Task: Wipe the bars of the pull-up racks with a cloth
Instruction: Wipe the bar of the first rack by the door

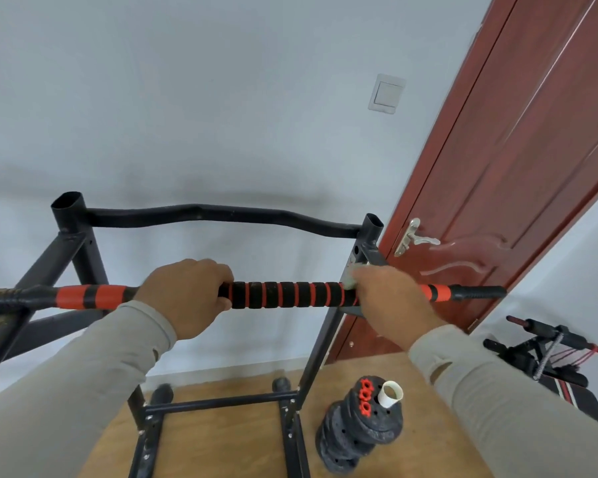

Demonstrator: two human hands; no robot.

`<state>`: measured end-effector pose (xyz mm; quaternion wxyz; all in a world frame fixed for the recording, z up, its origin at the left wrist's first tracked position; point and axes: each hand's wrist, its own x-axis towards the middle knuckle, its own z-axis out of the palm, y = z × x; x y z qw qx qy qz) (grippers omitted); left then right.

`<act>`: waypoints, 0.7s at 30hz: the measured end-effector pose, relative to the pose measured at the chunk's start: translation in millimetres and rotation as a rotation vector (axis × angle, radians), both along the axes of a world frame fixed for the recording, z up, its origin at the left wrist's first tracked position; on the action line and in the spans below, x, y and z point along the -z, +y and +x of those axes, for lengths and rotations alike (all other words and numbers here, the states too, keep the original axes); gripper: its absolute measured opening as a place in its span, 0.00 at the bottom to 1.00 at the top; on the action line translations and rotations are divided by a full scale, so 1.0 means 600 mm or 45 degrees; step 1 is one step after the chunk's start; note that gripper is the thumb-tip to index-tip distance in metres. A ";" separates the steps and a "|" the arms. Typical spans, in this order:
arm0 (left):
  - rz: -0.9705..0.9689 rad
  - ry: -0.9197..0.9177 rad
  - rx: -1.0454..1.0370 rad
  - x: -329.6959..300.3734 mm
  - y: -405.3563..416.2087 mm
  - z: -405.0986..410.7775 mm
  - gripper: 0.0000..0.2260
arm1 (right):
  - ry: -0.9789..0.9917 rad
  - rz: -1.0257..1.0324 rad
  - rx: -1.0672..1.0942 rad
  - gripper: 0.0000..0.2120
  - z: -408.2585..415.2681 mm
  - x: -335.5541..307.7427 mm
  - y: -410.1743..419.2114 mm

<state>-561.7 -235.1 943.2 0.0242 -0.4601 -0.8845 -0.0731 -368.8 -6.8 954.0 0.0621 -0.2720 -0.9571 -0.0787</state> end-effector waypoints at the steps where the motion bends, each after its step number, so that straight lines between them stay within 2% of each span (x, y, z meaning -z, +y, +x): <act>1: 0.006 -0.003 0.000 0.000 0.000 0.000 0.07 | 0.066 -0.047 -0.020 0.10 -0.019 0.012 -0.024; 5: 0.013 0.003 0.011 0.000 0.000 -0.001 0.07 | 0.336 -0.153 -0.225 0.08 -0.096 0.048 -0.125; 7: 0.023 0.007 0.010 0.002 -0.001 -0.002 0.06 | 0.383 -0.154 -0.336 0.07 -0.122 0.057 -0.155; 9: 0.026 0.011 0.012 0.002 -0.003 -0.003 0.06 | 0.379 -0.109 -0.447 0.08 -0.127 0.064 -0.149; 12: 0.036 0.020 0.013 0.001 -0.005 0.001 0.06 | 0.241 -0.117 -0.557 0.16 -0.093 0.050 -0.097; 14: 0.048 0.028 0.007 0.002 -0.006 0.003 0.06 | 0.094 -0.061 -0.499 0.18 -0.062 0.027 -0.051; 17: 0.056 0.027 0.001 0.004 -0.006 0.004 0.06 | -0.097 0.035 -0.250 0.13 -0.005 -0.008 0.027; 19: 0.062 0.023 -0.002 0.005 -0.005 0.004 0.06 | -0.154 0.080 -0.045 0.09 0.042 -0.027 0.071; 21: 0.067 0.025 0.000 0.006 -0.004 0.006 0.07 | -0.158 0.152 0.078 0.11 0.070 -0.030 0.092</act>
